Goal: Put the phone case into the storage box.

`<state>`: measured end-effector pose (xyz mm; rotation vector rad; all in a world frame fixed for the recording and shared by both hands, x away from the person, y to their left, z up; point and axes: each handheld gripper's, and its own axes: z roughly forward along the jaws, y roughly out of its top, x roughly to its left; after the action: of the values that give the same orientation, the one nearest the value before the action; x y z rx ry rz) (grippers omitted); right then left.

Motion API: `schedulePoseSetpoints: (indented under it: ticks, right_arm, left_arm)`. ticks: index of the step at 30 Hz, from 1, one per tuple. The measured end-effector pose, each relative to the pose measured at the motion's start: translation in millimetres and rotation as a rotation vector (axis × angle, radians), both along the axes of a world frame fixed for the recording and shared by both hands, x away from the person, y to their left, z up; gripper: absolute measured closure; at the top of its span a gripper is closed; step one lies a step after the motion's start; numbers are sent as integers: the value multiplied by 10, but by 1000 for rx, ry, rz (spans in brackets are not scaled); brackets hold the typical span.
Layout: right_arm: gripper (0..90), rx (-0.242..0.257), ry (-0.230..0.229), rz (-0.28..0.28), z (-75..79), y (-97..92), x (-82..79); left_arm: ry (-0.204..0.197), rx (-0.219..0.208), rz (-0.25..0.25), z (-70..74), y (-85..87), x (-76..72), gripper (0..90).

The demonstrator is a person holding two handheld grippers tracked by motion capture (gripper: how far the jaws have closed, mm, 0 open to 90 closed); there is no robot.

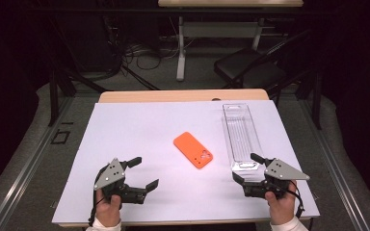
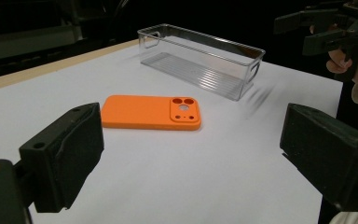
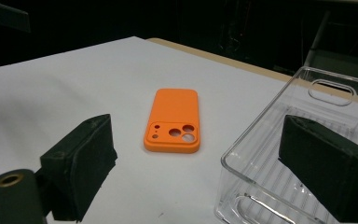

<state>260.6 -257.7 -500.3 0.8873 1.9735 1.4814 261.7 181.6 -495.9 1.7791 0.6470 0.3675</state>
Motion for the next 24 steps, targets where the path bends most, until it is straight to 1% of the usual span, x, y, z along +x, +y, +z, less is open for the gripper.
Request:
schedulePoseSetpoints:
  ticks: [1, 2, 5, 6, 7, 11, 12, 14, 15, 16, 18, 19, 20, 21, 22, 24]
  right_arm:
    - [100, 0, 0, 0, 0, 0, 0]
    - [101, 5, 1, 1, -8, 6, 5]
    - [101, -10, 8, 1, -18, 14, 5]
    - [101, -14, 10, -1, -18, 16, 10]
    - [101, -14, 10, -1, -18, 16, 10]
    - [101, -11, 23, 1, -31, 23, 32]
    - [101, -9, 30, 2, -39, 23, 28]
    - [101, -10, 30, 5, -40, 21, 21]
    - [101, -8, 23, 3, -37, 20, 17]
    - [101, -8, 23, 3, -37, 20, 17]
    - [101, -4, 23, -3, -23, 5, 6]
    - [101, -3, 22, -4, -23, 1, 10]
    - [101, -3, 22, -4, -23, 1, 10]
    - [101, 3, 33, 0, -33, 4, 13]
    - [100, 5, 33, 2, -41, 9, 17]
    - [101, -3, 43, -1, -44, 5, 9]
  left_arm:
    - [0, 0, 0, 0, 0, 0, 64]
    - [13, 0, -4, -1, 2, 7, 64]
    - [27, -31, -8, -15, 3, 16, 64]
    - [39, -34, -7, -19, 10, 12, 63]
    - [39, -34, -7, -19, 10, 12, 63]
    - [71, -48, -12, -37, 4, 35, 63]
    - [85, -40, -15, -45, -14, 47, 63]
    - [88, -37, -18, -51, -26, 56, 63]
    - [98, -24, -18, -62, -49, 62, 64]
    - [98, -24, -18, -62, -49, 62, 64]
    - [122, -15, -25, -80, -75, 70, 63]
    - [137, -17, -24, -88, -90, 78, 63]
    - [137, -17, -24, -88, -90, 78, 63]
    - [167, -21, -32, -101, -99, 104, 62]
    - [203, -37, -26, -128, -109, 133, 62]
    - [250, -49, -22, -162, -114, 166, 63]
